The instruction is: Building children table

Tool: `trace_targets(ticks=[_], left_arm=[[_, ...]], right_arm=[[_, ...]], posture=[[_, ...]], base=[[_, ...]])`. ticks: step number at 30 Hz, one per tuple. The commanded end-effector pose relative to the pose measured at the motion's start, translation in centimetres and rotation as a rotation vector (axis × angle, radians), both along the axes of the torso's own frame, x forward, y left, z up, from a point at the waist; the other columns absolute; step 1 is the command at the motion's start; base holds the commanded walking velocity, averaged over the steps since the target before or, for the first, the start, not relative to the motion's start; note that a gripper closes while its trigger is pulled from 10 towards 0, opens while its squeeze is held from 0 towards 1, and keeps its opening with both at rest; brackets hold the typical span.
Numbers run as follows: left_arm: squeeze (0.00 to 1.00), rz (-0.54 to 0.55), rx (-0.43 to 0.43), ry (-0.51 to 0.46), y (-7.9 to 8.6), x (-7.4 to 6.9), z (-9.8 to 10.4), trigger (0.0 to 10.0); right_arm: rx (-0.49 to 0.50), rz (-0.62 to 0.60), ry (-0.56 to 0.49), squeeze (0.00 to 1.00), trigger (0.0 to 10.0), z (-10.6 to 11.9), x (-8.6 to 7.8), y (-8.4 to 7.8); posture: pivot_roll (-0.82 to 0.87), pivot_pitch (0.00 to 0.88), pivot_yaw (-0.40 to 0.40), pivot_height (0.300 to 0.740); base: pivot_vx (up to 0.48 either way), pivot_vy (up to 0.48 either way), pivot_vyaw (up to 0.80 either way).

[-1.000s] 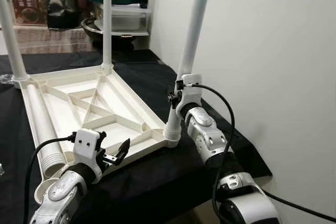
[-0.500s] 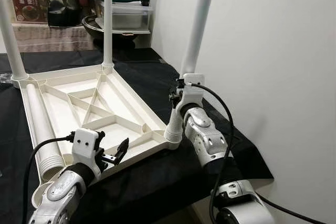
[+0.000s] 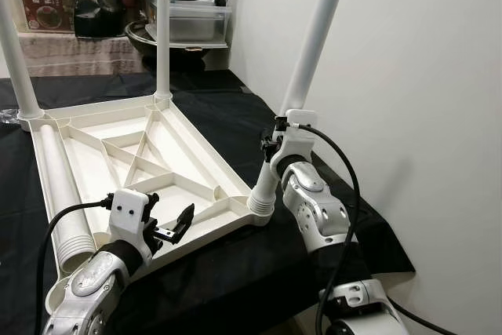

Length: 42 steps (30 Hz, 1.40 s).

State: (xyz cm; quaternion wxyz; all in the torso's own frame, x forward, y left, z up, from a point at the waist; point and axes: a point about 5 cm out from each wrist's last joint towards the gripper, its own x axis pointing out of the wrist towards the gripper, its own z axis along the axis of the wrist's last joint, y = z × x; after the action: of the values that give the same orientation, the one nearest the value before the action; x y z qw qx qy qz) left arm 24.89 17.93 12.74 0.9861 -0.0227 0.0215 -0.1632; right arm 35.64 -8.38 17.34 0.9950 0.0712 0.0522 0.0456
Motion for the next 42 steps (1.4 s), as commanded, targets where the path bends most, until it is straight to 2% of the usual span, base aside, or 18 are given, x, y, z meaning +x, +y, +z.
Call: trace_targets(ticks=[1,9,42], left_arm=[[0.0,-0.012,0.012,0.016,0.0,0.1,-0.3,10.0],[0.0,-0.017,0.018,0.013,0.1,0.2,-0.2,10.0],[0.0,-0.028,0.025,0.017,-0.1,0.3,-0.3,10.0]], right_arm=[[-0.056,-0.051,0.229,0.0,10.0,-5.2,-1.1,-1.4],[-0.06,-0.053,0.171,0.0,10.0,-4.2,-1.5,-1.3],[-0.062,-0.029,0.095,0.0,10.0,-2.7,-1.8,-0.9]], posture=[[0.06,0.0,-0.131,0.74],[0.06,0.0,-0.124,0.74],[0.05,0.0,-0.124,0.74]], base=[[0.0,0.0,0.0],[0.0,0.0,0.0],[0.0,0.0,0.0]])
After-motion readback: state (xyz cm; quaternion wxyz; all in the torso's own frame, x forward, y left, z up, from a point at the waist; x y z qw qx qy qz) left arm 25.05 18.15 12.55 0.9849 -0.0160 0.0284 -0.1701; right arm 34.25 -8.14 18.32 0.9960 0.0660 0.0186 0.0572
